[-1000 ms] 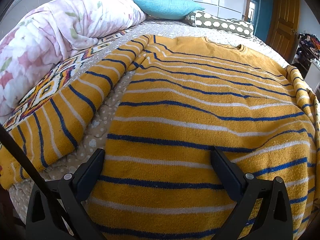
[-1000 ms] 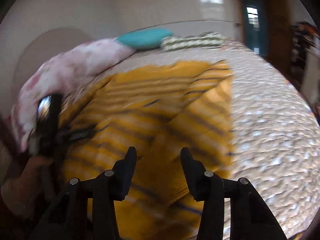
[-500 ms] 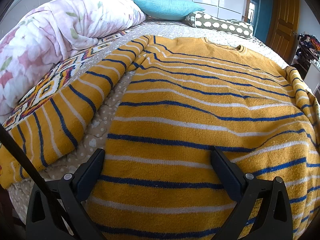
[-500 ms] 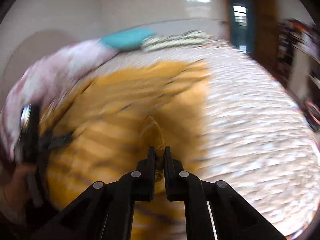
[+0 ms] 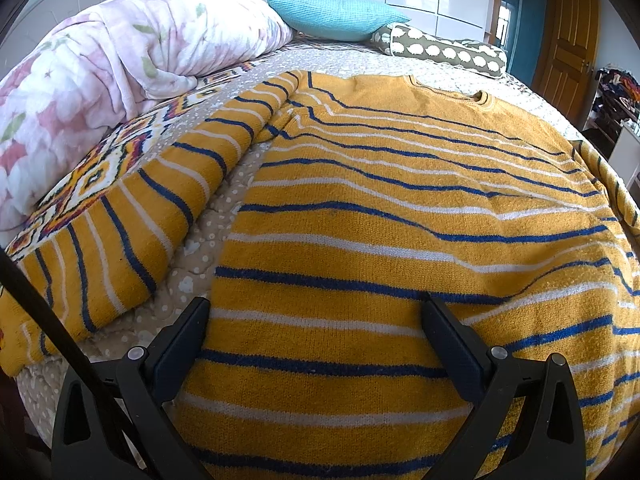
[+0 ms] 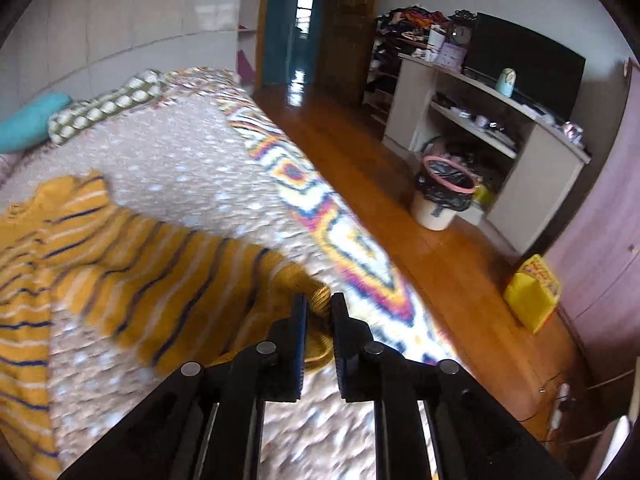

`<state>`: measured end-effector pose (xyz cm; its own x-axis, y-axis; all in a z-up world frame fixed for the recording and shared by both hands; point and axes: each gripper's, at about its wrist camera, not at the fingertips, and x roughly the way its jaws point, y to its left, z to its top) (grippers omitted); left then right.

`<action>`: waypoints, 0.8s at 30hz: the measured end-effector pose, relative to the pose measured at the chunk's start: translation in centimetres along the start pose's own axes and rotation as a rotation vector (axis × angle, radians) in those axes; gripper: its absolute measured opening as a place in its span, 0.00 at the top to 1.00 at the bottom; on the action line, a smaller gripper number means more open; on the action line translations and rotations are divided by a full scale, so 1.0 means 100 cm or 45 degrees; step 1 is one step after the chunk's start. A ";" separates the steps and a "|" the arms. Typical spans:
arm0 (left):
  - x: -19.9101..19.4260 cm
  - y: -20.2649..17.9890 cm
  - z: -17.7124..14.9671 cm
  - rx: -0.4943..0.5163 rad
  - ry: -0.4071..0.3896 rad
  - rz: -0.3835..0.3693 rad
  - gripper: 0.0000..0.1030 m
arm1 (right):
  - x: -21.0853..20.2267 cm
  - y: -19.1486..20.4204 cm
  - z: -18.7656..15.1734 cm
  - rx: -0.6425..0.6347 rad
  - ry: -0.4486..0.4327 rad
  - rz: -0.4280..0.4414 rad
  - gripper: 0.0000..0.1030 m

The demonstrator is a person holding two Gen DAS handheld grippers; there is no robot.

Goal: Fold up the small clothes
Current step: 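Grasp the cuff of the yellow striped sweater's sleeve with the right tool, then fold the held sleeve across the sweater body with the right tool, release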

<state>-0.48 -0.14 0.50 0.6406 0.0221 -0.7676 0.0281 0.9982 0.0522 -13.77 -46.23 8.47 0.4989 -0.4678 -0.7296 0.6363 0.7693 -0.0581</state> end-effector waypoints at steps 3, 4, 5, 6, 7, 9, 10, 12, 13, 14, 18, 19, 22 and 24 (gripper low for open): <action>-0.002 0.001 0.004 0.005 0.025 -0.010 0.00 | -0.018 0.021 -0.020 0.062 0.052 0.372 0.69; -0.004 0.001 0.007 0.016 0.050 -0.023 0.00 | -0.022 0.034 -0.030 0.055 0.087 0.513 0.65; -0.008 0.003 0.009 0.019 0.076 -0.056 0.01 | -0.025 0.047 -0.038 0.032 0.112 0.593 0.65; -0.015 0.007 0.010 0.004 0.073 -0.102 0.04 | -0.026 0.058 -0.046 0.001 0.133 0.650 0.64; -0.027 0.014 0.010 -0.020 0.051 -0.156 0.05 | -0.027 0.068 -0.053 -0.027 0.150 0.688 0.64; -0.048 0.031 0.005 -0.069 0.019 -0.252 0.05 | -0.029 0.095 -0.070 -0.102 0.184 0.754 0.64; -0.057 0.042 0.001 -0.099 0.018 -0.283 0.05 | -0.031 0.102 -0.078 -0.126 0.189 0.756 0.64; -0.070 0.060 -0.003 -0.116 0.046 -0.270 0.05 | -0.028 0.114 -0.088 -0.167 0.206 0.758 0.64; -0.074 0.070 -0.007 -0.132 0.053 -0.276 0.05 | -0.025 0.118 -0.093 -0.173 0.219 0.756 0.64; -0.076 0.077 -0.010 -0.149 0.090 -0.287 0.05 | -0.021 0.120 -0.098 -0.163 0.238 0.754 0.64; -0.067 0.085 -0.028 -0.190 0.258 -0.419 0.13 | -0.017 0.117 -0.113 -0.110 0.254 0.768 0.63; -0.065 0.078 -0.032 -0.159 0.250 -0.378 0.18 | -0.021 0.117 -0.115 -0.109 0.251 0.773 0.63; -0.071 0.057 -0.037 -0.060 0.206 -0.254 0.62 | -0.024 0.127 -0.123 -0.123 0.269 0.826 0.77; -0.075 0.050 -0.037 -0.032 0.216 -0.235 0.89 | -0.026 0.132 -0.127 -0.123 0.314 0.883 0.94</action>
<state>-8.03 4.92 4.15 0.4883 -0.1542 -0.8590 0.1125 0.9872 -0.1132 -14.09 -29.35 0.93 0.6135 0.2421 -0.7517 0.1626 0.8927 0.4203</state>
